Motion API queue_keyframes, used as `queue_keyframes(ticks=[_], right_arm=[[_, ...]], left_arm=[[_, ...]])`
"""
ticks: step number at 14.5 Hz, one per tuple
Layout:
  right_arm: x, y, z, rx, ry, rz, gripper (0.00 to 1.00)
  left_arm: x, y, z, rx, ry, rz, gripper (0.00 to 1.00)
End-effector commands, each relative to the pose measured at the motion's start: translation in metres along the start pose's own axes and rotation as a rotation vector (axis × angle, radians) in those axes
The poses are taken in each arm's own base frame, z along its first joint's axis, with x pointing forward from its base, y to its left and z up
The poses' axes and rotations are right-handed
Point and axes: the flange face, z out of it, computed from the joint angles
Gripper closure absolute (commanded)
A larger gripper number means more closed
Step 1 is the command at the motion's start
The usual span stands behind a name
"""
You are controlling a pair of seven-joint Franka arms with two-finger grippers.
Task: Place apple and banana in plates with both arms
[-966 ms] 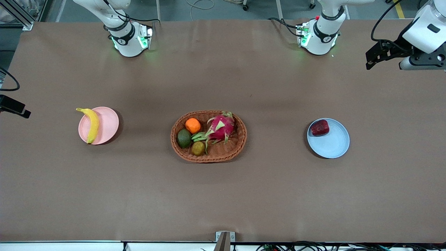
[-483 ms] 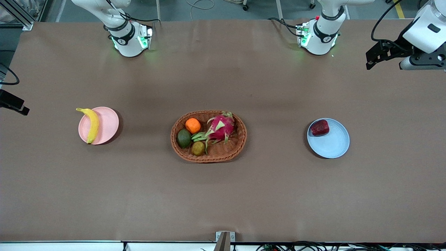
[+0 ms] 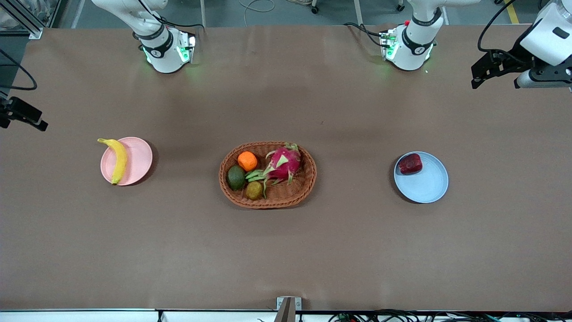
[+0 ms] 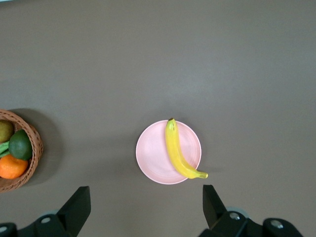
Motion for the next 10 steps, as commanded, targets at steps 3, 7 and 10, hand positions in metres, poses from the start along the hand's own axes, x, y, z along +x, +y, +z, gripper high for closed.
queue_keyframes(ticks=[3, 7, 10], right_arm=[[-0.0131, -0.0030, -0.0018, -0.008, 0.016, -0.012, 0.00], [-0.0138, -0.0039, -0.0005, -0.008, 0.009, -0.014, 0.00], [-0.0141, -0.0036, -0.0003, -0.011, 0.006, -0.016, 0.00]], left_arm=[[-0.0021, -0.0011, -0.0063, -0.002, 0.012, 0.005, 0.00], [-0.0021, -0.0011, -0.0063, -0.002, 0.012, 0.008, 0.00], [-0.0022, -0.0011, -0.0062, -0.001, 0.011, 0.008, 0.00]])
